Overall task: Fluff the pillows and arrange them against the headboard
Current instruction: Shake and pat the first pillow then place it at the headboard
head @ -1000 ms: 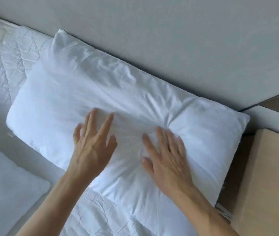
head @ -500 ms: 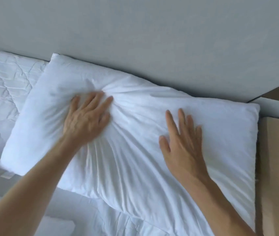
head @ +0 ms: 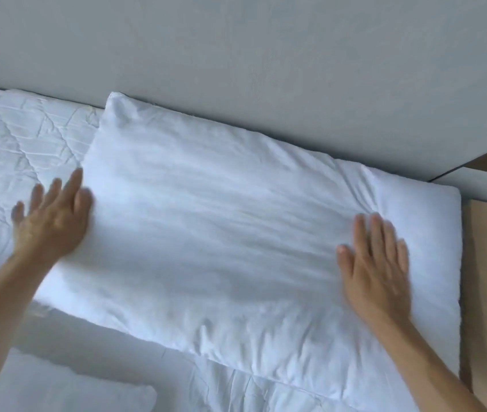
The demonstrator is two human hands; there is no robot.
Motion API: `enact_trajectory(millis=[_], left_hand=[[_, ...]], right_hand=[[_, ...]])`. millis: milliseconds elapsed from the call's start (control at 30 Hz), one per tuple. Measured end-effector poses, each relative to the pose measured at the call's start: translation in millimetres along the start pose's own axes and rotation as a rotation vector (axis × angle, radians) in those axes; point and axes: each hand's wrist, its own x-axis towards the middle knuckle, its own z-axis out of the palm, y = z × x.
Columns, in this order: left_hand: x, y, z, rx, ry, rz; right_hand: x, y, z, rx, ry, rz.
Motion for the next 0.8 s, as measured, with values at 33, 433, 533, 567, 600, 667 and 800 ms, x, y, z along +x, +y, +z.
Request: enact_trajectory(millis=[33, 433, 533, 567, 600, 667, 800], left_hand=[[3, -13, -3, -0.039, -0.040, -0.042], [-80, 136, 28, 0.004, 0.271, 0.632], [-60, 63, 27, -0.045, 0.276, 0.345], [-61, 44, 25, -0.078, 0.274, 0.245], [-64, 25, 29, -0.147, 0.264, 0.117], [-80, -2, 37, -0.424, 0.218, -0.198], [-169, 0, 59, -1.104, 0.353, -0.560]], right_hand=[[-6, 22, -3, 0.014, -0.016, 0.102], [0, -86, 7, 0.065, 0.182, -0.185], [-25, 38, 14, 0.062, 0.066, 0.166], [-34, 74, 16, 0.126, 0.000, 0.306], [-46, 100, 14, 0.207, -0.050, 0.465], [-76, 118, 0, 0.319, -0.027, 0.678], [-168, 23, -12, 0.545, 0.186, 0.327]])
